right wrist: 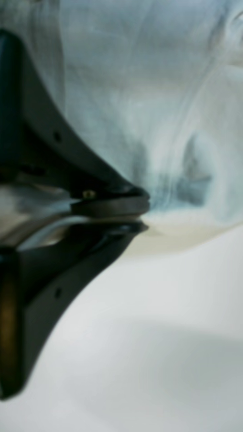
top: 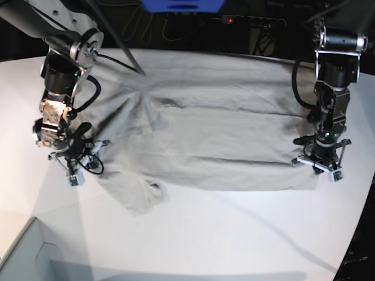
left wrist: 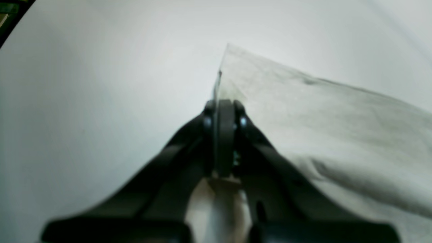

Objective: Layout the t-shirt on the table in an organized manner, then fold the t-shirt properly
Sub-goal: 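Grasp the shirt mid-body with both grippers and fold it over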

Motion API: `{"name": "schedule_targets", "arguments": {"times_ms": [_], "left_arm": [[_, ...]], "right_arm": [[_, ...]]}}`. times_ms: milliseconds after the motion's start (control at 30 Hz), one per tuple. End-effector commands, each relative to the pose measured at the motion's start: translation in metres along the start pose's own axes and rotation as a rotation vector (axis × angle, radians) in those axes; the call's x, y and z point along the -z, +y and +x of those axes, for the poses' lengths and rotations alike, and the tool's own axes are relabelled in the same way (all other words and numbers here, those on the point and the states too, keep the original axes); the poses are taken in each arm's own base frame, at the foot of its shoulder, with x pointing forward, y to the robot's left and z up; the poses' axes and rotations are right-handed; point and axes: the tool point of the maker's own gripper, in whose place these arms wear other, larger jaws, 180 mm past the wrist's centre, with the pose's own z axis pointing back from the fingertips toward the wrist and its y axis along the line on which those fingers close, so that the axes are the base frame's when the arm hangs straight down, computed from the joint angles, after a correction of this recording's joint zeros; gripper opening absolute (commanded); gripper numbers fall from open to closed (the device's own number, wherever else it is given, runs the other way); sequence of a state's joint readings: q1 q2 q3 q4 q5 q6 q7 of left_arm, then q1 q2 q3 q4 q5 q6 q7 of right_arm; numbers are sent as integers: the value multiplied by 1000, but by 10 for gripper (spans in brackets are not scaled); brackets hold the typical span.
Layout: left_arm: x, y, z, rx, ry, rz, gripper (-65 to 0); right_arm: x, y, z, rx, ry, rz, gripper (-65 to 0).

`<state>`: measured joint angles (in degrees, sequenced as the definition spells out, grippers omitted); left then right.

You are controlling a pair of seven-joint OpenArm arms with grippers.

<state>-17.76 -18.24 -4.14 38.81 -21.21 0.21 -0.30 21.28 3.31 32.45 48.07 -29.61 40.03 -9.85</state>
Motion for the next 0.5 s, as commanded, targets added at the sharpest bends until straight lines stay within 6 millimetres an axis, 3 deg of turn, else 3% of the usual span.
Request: {"name": "schedule_targets", "arguments": {"times_ms": [0,133,267,467], "left_arm": [[1,6,20,5,-55,8,-650],[-6,12,15,-25,-59,11,-650],[-16,19,31,-93,-119,16,-650],[-28,27,36,-137,-79,17,-650]], "right_arm": [[-6,-15,20,-9,-62,-32,-650],[-16,-18,29,-32,-96,-64,-650],[-29,-22,35,-42,-139,-93,-650],[-51,-18,35,-83,-174,-140,-650]]}}
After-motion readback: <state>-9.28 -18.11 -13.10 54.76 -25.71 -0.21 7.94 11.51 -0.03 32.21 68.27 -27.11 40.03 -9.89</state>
